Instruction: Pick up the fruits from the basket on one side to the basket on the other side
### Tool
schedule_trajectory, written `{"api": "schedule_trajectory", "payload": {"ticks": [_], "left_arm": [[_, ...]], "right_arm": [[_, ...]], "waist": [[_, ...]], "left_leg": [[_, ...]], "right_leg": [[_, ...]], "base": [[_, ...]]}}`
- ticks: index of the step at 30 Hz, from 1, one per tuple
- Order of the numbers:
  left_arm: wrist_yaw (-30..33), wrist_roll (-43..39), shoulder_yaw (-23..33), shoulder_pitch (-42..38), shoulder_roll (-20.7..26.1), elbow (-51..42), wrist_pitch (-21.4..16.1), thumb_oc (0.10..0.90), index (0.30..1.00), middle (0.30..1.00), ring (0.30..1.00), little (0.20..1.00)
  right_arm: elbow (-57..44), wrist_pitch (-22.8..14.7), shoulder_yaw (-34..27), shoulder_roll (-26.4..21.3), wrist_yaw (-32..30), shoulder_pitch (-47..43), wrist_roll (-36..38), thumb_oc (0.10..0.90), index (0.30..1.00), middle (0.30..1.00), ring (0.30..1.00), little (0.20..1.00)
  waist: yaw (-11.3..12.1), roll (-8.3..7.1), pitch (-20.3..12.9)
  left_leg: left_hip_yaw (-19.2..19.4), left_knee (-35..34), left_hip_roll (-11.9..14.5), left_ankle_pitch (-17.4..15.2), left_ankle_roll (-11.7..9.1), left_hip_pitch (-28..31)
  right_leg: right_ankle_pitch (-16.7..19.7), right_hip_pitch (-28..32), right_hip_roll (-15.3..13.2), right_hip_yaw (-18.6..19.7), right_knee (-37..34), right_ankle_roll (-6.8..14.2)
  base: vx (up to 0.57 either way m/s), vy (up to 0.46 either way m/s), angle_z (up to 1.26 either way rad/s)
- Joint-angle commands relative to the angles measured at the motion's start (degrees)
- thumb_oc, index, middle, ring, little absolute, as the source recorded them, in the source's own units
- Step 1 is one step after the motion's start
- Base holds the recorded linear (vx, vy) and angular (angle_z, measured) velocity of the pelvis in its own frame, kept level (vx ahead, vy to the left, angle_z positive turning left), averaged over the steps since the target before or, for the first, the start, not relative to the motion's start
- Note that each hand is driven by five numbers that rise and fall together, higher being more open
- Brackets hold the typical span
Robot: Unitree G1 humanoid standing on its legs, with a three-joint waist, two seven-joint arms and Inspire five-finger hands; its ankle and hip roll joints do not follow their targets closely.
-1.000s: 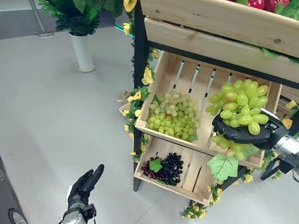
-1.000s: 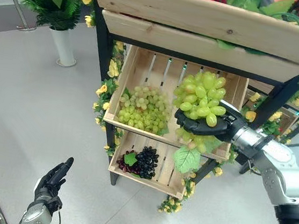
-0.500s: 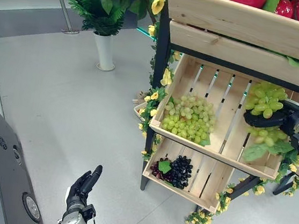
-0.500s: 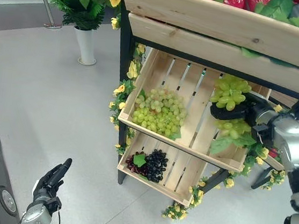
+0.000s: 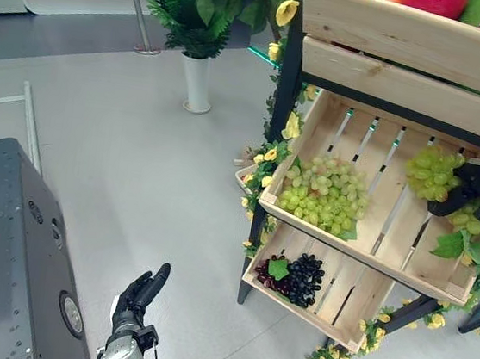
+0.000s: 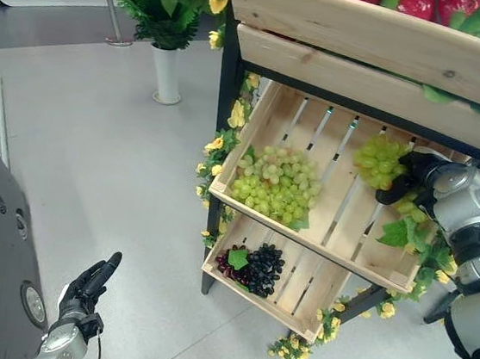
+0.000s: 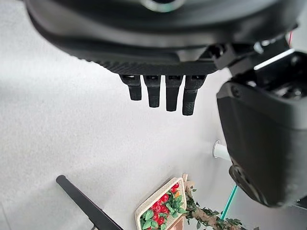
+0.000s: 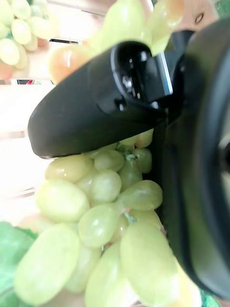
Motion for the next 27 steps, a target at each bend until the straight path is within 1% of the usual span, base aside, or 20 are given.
{"api": "schedule_trajectory", "payload": {"ticks": [1,4,5,8,10,13,15,17,20,23,27], "left_arm": [[-1.4,5.0,-6.4,-7.3,5.5,-6.4,-3.6,0.8,0.9,0.9,0.9,0.9],[-1.7,4.5,-6.8,-7.6,5.7,-6.6,-2.9,0.8,0.9,0.9,0.9,0.9],[-1.7,4.1,-6.9,-7.7,5.7,-6.4,-2.9,0.8,0.9,0.9,0.9,0.9],[-1.9,3.8,-6.9,-7.6,5.4,-6.2,-2.8,0.8,0.9,0.9,0.9,0.9],[-2.2,3.8,-6.9,-7.4,5.4,-6.2,-2.9,0.8,0.9,0.9,0.9,0.9],[-2.4,3.9,-6.8,-7.2,5.3,-6.1,-3.3,0.8,0.9,0.9,0.9,0.9],[-2.3,3.9,-6.8,-7.2,5.2,-6.2,-3.3,0.8,0.9,0.9,0.9,0.9],[-2.4,4.0,-6.7,-7.1,5.1,-6.4,-3.3,0.8,0.9,0.9,0.9,0.9],[-2.3,4.3,-6.4,-7.3,4.8,-6.3,-3.2,0.8,0.9,0.9,0.9,0.9],[-1.9,4.6,-6.4,-7.3,4.6,-5.9,-3.3,0.8,0.9,0.9,0.9,0.9],[-1.7,4.7,-6.4,-7.1,4.7,-5.7,-3.4,0.8,0.9,0.9,0.9,0.9]], "right_arm": [[5.4,-3.8,-1.1,-0.6,-1.8,-13.8,-1.9,0.8,0.9,0.9,0.9,0.9],[6.3,-4.3,-2.5,0.4,-0.8,-12.4,0.1,0.8,0.9,0.9,0.9,0.9],[6.6,-4.5,-3.4,1.0,-0.2,-11.4,2.4,0.8,0.9,0.9,0.9,0.9],[6.5,-5.2,-5.6,2.5,-0.4,-9.5,6.2,0.8,0.9,0.9,0.9,0.9],[5.4,-7.3,-7.8,3.6,-0.8,-7.7,11.1,0.8,0.9,0.9,0.9,0.9],[3.5,-8.1,-9.8,4.3,-0.7,-5.3,11.5,0.8,0.9,0.9,0.9,0.9],[2.7,-8.0,-10.1,4.2,-0.3,-4.6,11.7,0.8,0.9,0.9,0.9,0.9],[0.5,-6.8,-10.7,3.9,1.4,-2.9,12.5,0.8,0.9,0.9,0.9,0.9],[-1.1,-5.9,-11.2,3.7,4.5,-0.6,10.3,0.8,0.9,0.9,0.9,0.9],[-2.2,-5.2,-10.6,3.4,5.3,0.7,9.1,0.8,0.9,0.9,0.9,0.9],[-3.5,-4.8,-10.9,2.8,5.0,1.7,8.7,0.8,0.9,0.9,0.9,0.9]], "waist": [[2.4,-2.93,-1.1],[2.6,-2.86,-1.0],[2.6,-2.75,-0.9],[2.6,-2.56,-0.7],[2.5,-2.42,-0.6],[2.2,-2.21,-0.5],[2.1,-2.21,-0.5],[1.9,-2.26,-0.3],[1.4,-2.38,-0.3],[1.1,-2.5,-0.2],[0.7,-2.52,0.0]], "left_leg": [[-1.2,0.1,-4.5,-6.5,2.9,1.7],[-1.2,0.1,-4.5,-6.5,2.9,1.7],[-1.2,0.1,-4.5,-6.5,3.0,1.7],[-1.1,0.1,-4.5,-6.5,3.0,1.8],[-0.9,0.1,-4.4,-6.5,2.9,1.9],[-0.8,0.1,-4.4,-6.5,2.9,1.8],[-0.8,0.1,-4.4,-6.5,2.9,1.8],[-0.5,0.1,-4.3,-6.5,2.8,1.8],[-0.3,0.1,-4.3,-6.5,2.8,1.7],[0.1,0.1,-4.2,-6.4,2.8,1.8],[0.3,0.1,-4.2,-6.4,2.8,1.8]], "right_leg": [[-5.9,6.4,1.1,-3.3,0.4,-1.7],[-5.9,6.4,1.1,-3.6,0.4,-1.6],[-5.8,6.5,1.0,-3.6,0.4,-1.7],[-5.8,6.5,0.9,-3.7,0.4,-1.7],[-5.8,6.5,0.9,-3.7,0.4,-1.8],[-5.9,6.3,0.9,-3.6,0.4,-1.8],[-5.9,6.3,0.9,-3.6,0.4,-1.8],[-5.9,6.2,0.9,-3.6,0.4,-1.9],[-5.8,6.1,0.8,-3.5,0.4,-1.8],[-5.5,6.0,0.7,-3.3,0.4,-1.7],[-5.4,5.8,0.7,-3.0,0.4,-1.6]], "base": [[-0.01,-0.005,0.14],[-0.01,-0.008,0.09],[-0.01,-0.006,0.04],[-0.01,-0.004,0.03],[-0.01,-0.002,-0.02],[-0.03,0.002,-0.04],[-0.01,0.001,-0.02],[0.0,0.0,0.0],[0.0,0.0,0.0],[-0.01,0.0,-0.02],[0.0,0.0,0.0]]}}
